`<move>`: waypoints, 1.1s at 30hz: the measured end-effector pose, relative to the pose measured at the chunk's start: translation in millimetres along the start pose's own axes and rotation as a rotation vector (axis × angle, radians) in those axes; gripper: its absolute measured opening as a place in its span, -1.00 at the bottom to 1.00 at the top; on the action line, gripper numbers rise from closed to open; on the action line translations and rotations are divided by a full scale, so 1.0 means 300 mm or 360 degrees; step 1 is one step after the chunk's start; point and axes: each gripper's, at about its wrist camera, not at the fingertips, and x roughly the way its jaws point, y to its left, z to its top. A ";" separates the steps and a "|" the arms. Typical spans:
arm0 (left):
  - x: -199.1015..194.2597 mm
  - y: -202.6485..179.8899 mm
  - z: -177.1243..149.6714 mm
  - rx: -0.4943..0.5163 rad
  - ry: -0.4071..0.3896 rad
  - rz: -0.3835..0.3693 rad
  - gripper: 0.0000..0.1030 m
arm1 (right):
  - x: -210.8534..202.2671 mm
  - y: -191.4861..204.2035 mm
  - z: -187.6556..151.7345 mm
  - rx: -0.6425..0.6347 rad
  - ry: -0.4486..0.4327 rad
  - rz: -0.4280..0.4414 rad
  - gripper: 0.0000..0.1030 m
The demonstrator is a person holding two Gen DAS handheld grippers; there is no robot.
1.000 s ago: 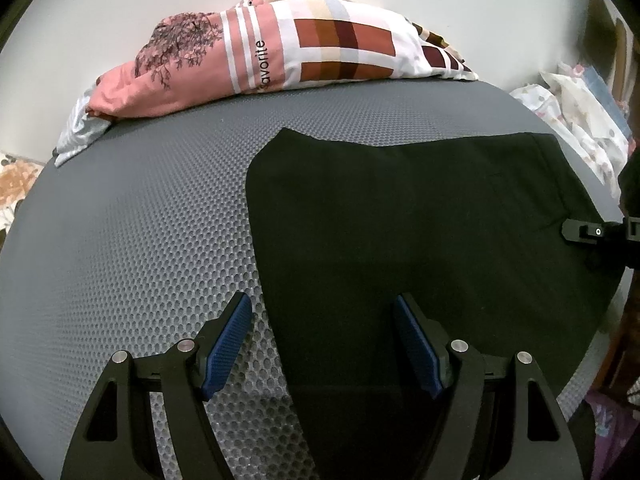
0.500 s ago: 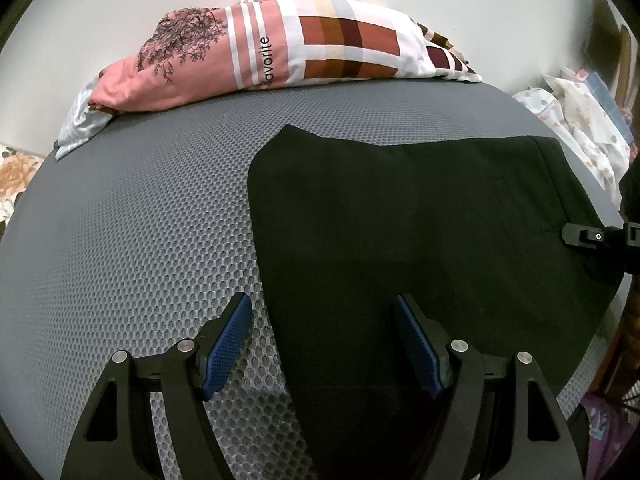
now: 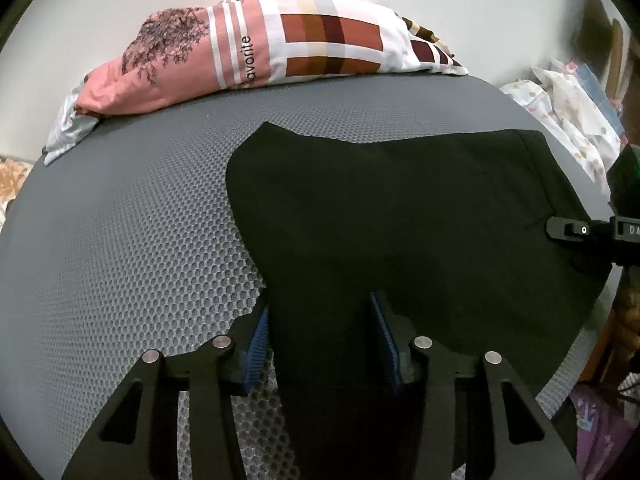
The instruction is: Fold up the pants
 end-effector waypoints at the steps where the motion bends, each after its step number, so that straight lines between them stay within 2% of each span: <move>1: 0.001 0.002 0.000 -0.0009 0.0003 -0.0005 -0.08 | 0.000 -0.001 0.002 -0.0001 0.0002 0.0002 -0.46; 7: 0.006 0.013 0.001 -0.0037 0.0023 -0.0035 -0.04 | -0.002 -0.013 0.013 0.0005 0.0018 0.0017 -0.46; 11: 0.015 0.039 0.001 -0.0109 0.0049 -0.0086 0.01 | -0.002 -0.013 0.016 0.0006 0.0022 0.0018 -0.46; 14: 0.015 0.037 -0.001 -0.0092 0.0053 -0.0098 0.01 | -0.001 -0.011 0.015 0.0002 0.0021 0.0014 -0.46; 17: 0.007 0.023 0.000 -0.0039 0.0039 -0.0082 -0.19 | 0.000 -0.004 0.017 -0.0019 0.0020 0.0002 -0.46; 19: -0.003 0.017 0.006 -0.0017 0.0025 -0.0055 -0.46 | 0.003 0.004 0.017 -0.0025 0.0020 0.0000 -0.46; 21: -0.006 0.021 0.009 -0.0023 0.0025 -0.0054 -0.52 | 0.006 0.003 0.018 -0.0014 0.0022 0.0006 -0.46; 29: -0.005 0.029 0.014 -0.0037 0.0042 -0.0060 -0.51 | 0.006 -0.005 0.024 -0.0008 0.0027 0.0008 -0.46; 33: -0.003 0.033 0.012 -0.0049 0.0051 -0.0054 -0.39 | 0.007 -0.008 0.025 0.0004 0.0031 0.0016 -0.46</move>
